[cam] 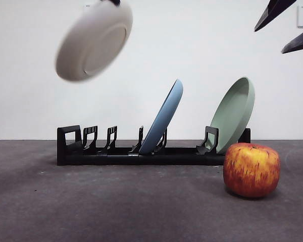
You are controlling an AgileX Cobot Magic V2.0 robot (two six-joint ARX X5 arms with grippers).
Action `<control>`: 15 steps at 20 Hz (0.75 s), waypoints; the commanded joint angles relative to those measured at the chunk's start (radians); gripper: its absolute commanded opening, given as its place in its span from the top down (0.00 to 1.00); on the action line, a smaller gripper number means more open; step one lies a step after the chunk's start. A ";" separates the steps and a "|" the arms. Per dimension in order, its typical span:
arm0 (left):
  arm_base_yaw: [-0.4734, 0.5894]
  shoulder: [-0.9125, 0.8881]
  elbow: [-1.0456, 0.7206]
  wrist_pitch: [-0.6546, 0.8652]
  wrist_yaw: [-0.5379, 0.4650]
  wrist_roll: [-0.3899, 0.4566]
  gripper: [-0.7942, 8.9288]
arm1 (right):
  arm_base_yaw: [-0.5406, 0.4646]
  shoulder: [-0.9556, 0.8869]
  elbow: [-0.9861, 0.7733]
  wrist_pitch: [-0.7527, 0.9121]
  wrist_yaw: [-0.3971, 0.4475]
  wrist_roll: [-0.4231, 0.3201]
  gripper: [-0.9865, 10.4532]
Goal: Take the yellow plate from the plate rack,put the plate on the table,take the apple from the table,put the apple in the plate
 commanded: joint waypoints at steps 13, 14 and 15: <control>-0.581 -0.163 -0.303 -0.144 -0.584 -0.059 0.93 | 0.002 0.003 0.003 -0.003 -0.002 -0.008 0.61; -0.597 -0.159 -0.362 -0.089 -0.584 -0.066 0.93 | 0.002 0.003 0.003 -0.003 -0.002 -0.008 0.61; -0.612 -0.155 -0.427 -0.019 -0.584 -0.073 0.93 | 0.002 0.003 0.003 -0.003 -0.002 -0.008 0.61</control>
